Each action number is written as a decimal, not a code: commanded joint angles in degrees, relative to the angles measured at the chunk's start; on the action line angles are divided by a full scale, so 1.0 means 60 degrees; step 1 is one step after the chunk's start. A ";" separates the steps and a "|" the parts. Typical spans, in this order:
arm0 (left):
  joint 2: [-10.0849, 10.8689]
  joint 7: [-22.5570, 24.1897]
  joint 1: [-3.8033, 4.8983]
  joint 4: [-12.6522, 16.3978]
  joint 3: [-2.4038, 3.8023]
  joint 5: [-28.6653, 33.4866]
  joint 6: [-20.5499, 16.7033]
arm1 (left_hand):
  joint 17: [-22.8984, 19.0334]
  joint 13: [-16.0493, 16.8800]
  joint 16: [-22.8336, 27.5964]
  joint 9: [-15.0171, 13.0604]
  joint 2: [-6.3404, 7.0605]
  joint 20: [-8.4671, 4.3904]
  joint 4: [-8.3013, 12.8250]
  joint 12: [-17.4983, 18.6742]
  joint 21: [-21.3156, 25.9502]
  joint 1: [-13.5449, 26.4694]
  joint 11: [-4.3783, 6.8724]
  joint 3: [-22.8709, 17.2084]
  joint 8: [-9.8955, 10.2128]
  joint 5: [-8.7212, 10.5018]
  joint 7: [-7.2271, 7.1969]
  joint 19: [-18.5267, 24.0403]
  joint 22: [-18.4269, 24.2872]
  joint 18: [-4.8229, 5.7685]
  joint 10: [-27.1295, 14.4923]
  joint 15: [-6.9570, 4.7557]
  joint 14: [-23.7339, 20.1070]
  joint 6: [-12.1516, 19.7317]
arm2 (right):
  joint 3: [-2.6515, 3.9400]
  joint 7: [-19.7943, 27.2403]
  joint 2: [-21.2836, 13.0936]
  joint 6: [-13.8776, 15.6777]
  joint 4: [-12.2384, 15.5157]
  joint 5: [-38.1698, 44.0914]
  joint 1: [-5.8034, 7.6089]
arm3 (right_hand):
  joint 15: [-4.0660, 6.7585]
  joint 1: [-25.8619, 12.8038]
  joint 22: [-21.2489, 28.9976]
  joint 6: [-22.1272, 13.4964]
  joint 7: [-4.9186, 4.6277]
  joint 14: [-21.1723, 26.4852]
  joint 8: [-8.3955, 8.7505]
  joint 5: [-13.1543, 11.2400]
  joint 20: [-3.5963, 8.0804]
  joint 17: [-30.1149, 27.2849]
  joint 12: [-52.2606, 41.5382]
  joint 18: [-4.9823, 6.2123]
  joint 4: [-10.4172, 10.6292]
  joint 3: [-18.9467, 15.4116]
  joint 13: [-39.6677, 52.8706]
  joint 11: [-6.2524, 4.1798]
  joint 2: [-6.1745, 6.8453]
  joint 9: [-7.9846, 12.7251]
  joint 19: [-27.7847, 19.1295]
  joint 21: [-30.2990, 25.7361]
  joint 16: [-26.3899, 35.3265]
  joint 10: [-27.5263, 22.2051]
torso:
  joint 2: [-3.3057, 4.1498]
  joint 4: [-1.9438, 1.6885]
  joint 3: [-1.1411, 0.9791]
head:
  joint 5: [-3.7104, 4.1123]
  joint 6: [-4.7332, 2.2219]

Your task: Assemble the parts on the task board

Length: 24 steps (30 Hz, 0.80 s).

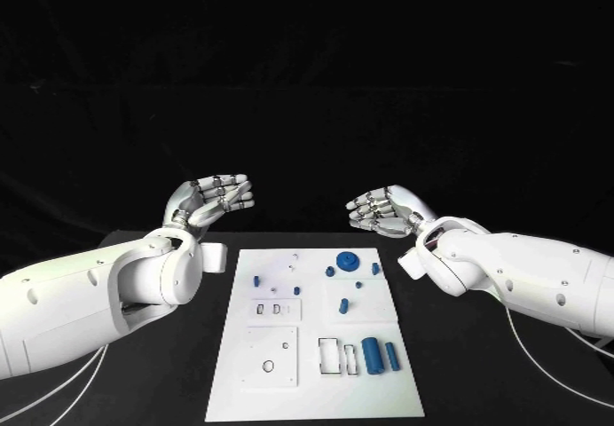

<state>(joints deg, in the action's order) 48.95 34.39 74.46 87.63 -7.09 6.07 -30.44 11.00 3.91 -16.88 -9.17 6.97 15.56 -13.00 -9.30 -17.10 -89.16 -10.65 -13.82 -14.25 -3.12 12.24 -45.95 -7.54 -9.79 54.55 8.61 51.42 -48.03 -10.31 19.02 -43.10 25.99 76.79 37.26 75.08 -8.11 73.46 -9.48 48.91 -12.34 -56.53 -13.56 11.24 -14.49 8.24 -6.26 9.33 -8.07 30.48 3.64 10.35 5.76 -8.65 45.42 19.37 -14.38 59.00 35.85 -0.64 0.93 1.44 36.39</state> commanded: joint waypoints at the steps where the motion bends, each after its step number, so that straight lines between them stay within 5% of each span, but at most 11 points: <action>1: 0.0179 -0.0041 0.0092 0.0302 0.0021 -0.0424 0.0273 | 0.0055 -0.0001 -0.0099 -0.0021 0.0131 -0.0050 0.0016 0.0078 -0.0134 -0.0020 0.0028 -0.0094 -0.0076 0.0020 0.0142 -0.0233 -0.0040 -0.0139 0.0190 -0.0019 0.0145 -0.0143 | 0.0030 -0.0937 0.0063 -0.0421 -0.0097 0.2313 0.0121 | 0.0357 -0.0136 -0.0358 0.0608 -0.0012 -0.1112 -0.0194 0.0248 0.0325 0.0268 0.0132 0.0194 -0.0141 0.0186 0.0048 -0.0256 0.0288 -0.0098 0.0720 0.0718 -0.0346 0.0898 | 0.0300 -0.0056 0.0048 | 0.0052 -0.0075; 5: 0.0493 -0.0131 0.0197 0.0764 0.0082 -0.0664 0.0432 | 0.0109 -0.0010 -0.0147 -0.0025 0.0192 -0.0118 0.0032 0.0142 -0.0262 -0.0024 0.0054 -0.0144 -0.0085 0.0021 0.0112 -0.0429 -0.0082 -0.0138 0.0279 -0.0058 0.0231 -0.0185 | 0.0062 -0.1603 0.0134 -0.0874 -0.0188 0.4006 0.0298 | 0.0768 -0.0130 -0.0963 0.0926 0.0201 -0.2264 -0.0279 0.0384 0.0745 0.0767 0.0150 0.0176 -0.0217 -0.0093 0.0109 -0.0511 0.0379 -0.0214 0.1404 0.1756 -0.0896 0.1529 | 0.0525 -0.0140 0.0103 | 0.0149 -0.0104; 6: 0.0574 -0.0154 0.0215 0.0890 0.0104 -0.0721 0.0473 | 0.0130 -0.0011 -0.0170 -0.0029 0.0204 -0.0140 0.0033 0.0161 -0.0301 -0.0019 0.0065 -0.0161 -0.0091 0.0020 0.0102 -0.0486 -0.0095 -0.0137 0.0308 -0.0073 0.0272 -0.0204 | 0.0069 -0.1770 0.0155 -0.0967 -0.0189 0.4476 0.0343 | 0.1028 -0.0146 -0.1332 0.1021 0.0276 -0.3233 -0.0295 0.0421 0.1017 0.1143 0.0131 0.0205 -0.0225 -0.0286 0.0153 -0.0678 0.0424 -0.0250 0.2003 0.2420 -0.1487 0.1757 | 0.0591 -0.0161 0.0116 | 0.0176 -0.0131; 8: 0.0733 -0.0199 0.0244 0.1162 0.0147 -0.0831 0.0550 | 0.0171 -0.0015 -0.0205 -0.0034 0.0237 -0.0180 0.0040 0.0204 -0.0371 -0.0013 0.0080 -0.0190 -0.0095 0.0020 0.0088 -0.0579 -0.0119 -0.0135 0.0352 -0.0097 0.0340 -0.0226 | 0.0083 -0.2134 0.0201 -0.1163 -0.0140 0.5556 0.0434 | 0.1258 -0.0187 -0.1778 0.1143 0.0405 -0.4152 -0.0304 0.0501 0.1278 0.1663 0.0169 0.0203 -0.0220 -0.0393 0.0206 -0.0809 0.0473 -0.0300 0.2502 0.3165 -0.2175 0.1969 | 0.0717 -0.0190 0.0140 | 0.0214 -0.0171; 10: 0.0809 -0.0223 0.0255 0.1308 0.0166 -0.0877 0.0588 | 0.0196 -0.0016 -0.0218 -0.0037 0.0259 -0.0206 0.0049 0.0234 -0.0420 -0.0012 0.0085 -0.0208 -0.0094 0.0020 0.0087 -0.0639 -0.0136 -0.0134 0.0377 -0.0108 0.0370 -0.0233 | 0.0092 -0.2354 0.0231 -0.1283 -0.0079 0.6217 0.0486 | 0.1340 -0.0250 -0.2063 0.1178 0.0448 -0.4456 -0.0274 0.0588 0.1390 0.2056 0.0232 0.0183 -0.0206 -0.0379 0.0253 -0.0863 0.0521 -0.0327 0.2669 0.3598 -0.2644 0.2055 | 0.0806 -0.0215 0.0158 | 0.0248 -0.0198; 15: 0.0896 -0.0279 0.0266 0.1531 0.0190 -0.0937 0.0668 | 0.0273 -0.0018 -0.0247 -0.0050 0.0301 -0.0298 0.0082 0.0325 -0.0635 -0.0012 0.0102 -0.0278 -0.0097 0.0020 0.0073 -0.0880 -0.0225 -0.0128 0.0458 -0.0142 0.0433 -0.0266 | 0.0105 -0.2827 0.0344 -0.1556 0.0053 0.7621 0.0573 | 0.1387 -0.0476 -0.3202 0.1167 0.0491 -0.4952 -0.0175 0.0620 0.1467 0.3694 0.0421 0.0084 -0.0104 -0.0175 0.0371 -0.0904 0.0669 -0.0408 0.3192 0.4886 -0.4710 0.1965 | 0.1020 -0.0270 0.0228 | 0.0366 -0.0236; 16: 0.0901 -0.0291 0.0266 0.1561 0.0192 -0.0945 0.0683 | 0.0282 -0.0018 -0.0248 -0.0052 0.0305 -0.0309 0.0087 0.0337 -0.0662 -0.0013 0.0105 -0.0287 -0.0097 0.0020 0.0070 -0.0904 -0.0237 -0.0127 0.0469 -0.0144 0.0435 -0.0270 | 0.0107 -0.2924 0.0370 -0.1632 0.0079 0.7884 0.0584 | 0.1335 -0.0566 -0.4945 0.1132 0.0458 -0.5057 -0.0137 0.0585 0.1443 0.5718 0.0420 -0.0169 -0.0045 -0.0045 0.0395 -0.0896 0.0751 -0.0456 0.3864 0.6224 -0.6698 0.1755 | 0.1064 -0.0283 0.0240 | 0.0387 -0.0248; 19: 0.0914 -0.0319 0.0263 0.1638 0.0195 -0.0958 0.0714 | 0.0335 -0.0020 -0.0272 -0.0057 0.0331 -0.0366 0.0116 0.0402 -0.0829 -0.0003 0.0110 -0.0322 -0.0088 0.0019 0.0071 -0.1056 -0.0313 -0.0121 0.0499 -0.0167 0.0476 -0.0271 | 0.0109 -0.3132 0.0422 -0.1845 0.0150 0.8402 0.0601 | 0.1227 -0.0688 -0.7137 0.1051 0.0386 -0.5050 -0.0077 0.0536 0.1367 0.8034 0.0387 -0.0465 0.0079 0.0134 0.0421 -0.0780 0.0880 -0.0552 0.4604 0.7852 -0.8897 0.1403 | 0.1194 -0.0322 0.0295 | 0.0461 -0.0264; 24: 0.0954 -0.0343 0.0257 0.1757 0.0197 -0.0987 0.0744 | 0.0405 -0.0019 -0.0311 -0.0063 0.0356 -0.0424 0.0148 0.0478 -0.1021 0.0023 0.0115 -0.0351 -0.0077 0.0019 0.0070 -0.1189 -0.0406 -0.0112 0.0525 -0.0191 0.0530 -0.0268 | 0.0109 -0.3337 0.0501 -0.2150 0.0254 0.8908 0.0587 | 0.1158 -0.0688 -0.8788 0.1004 0.0362 -0.5003 -0.0048 0.0514 0.1268 0.9253 0.0427 -0.0694 0.0167 0.0249 0.0430 -0.0696 0.0979 -0.0668 0.5191 0.9011 -1.0012 0.1115 | 0.1335 -0.0362 0.0351 | 0.0515 -0.0269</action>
<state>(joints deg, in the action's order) 54.54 32.46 75.92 97.86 -5.98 1.07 -27.55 13.37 3.86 -18.54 -9.48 8.53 13.00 -12.09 -6.64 -23.01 -89.03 -9.92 -15.67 -14.51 -3.12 12.59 -52.77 -9.91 -9.76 57.28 7.41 54.31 -49.39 -9.68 1.85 -40.20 16.69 78.13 84.45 78.65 -0.73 69.25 -61.14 55.21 -10.07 -83.92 -14.09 14.63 -6.84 62.96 -3.85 5.71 -7.19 31.65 6.16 6.15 11.21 -12.57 76.15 72.70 -73.75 66.21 43.08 -2.58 2.76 4.37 34.77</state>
